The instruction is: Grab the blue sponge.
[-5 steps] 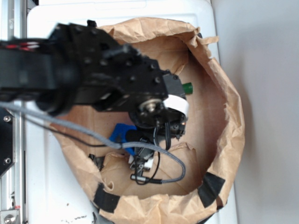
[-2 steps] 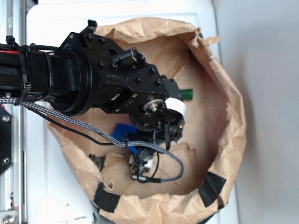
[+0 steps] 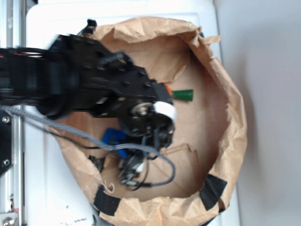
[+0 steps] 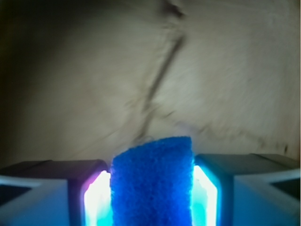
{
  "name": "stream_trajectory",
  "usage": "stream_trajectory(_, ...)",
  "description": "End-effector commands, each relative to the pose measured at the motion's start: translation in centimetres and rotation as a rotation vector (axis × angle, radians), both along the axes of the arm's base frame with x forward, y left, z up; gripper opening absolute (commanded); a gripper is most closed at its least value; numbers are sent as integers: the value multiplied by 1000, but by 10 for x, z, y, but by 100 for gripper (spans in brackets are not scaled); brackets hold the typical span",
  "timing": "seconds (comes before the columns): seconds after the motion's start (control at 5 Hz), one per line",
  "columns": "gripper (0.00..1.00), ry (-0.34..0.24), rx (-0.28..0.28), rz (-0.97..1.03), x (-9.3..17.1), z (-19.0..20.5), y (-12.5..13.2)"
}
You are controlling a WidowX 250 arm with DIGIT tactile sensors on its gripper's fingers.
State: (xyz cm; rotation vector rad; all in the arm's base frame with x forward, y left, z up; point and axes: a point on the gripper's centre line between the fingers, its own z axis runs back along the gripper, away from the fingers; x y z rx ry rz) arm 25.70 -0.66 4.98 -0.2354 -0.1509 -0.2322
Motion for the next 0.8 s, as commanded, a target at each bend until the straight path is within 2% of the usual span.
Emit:
stream_trajectory(0.0,0,-130,-211,58,6,104,14)
stream_trajectory(0.2,0,-145,-256,74,5,126,23)
stream_trajectory(0.4,0,-201,-265,32,-4,145,15)
stream_trajectory(0.6,100,-163,-15,10,-13,134,2)
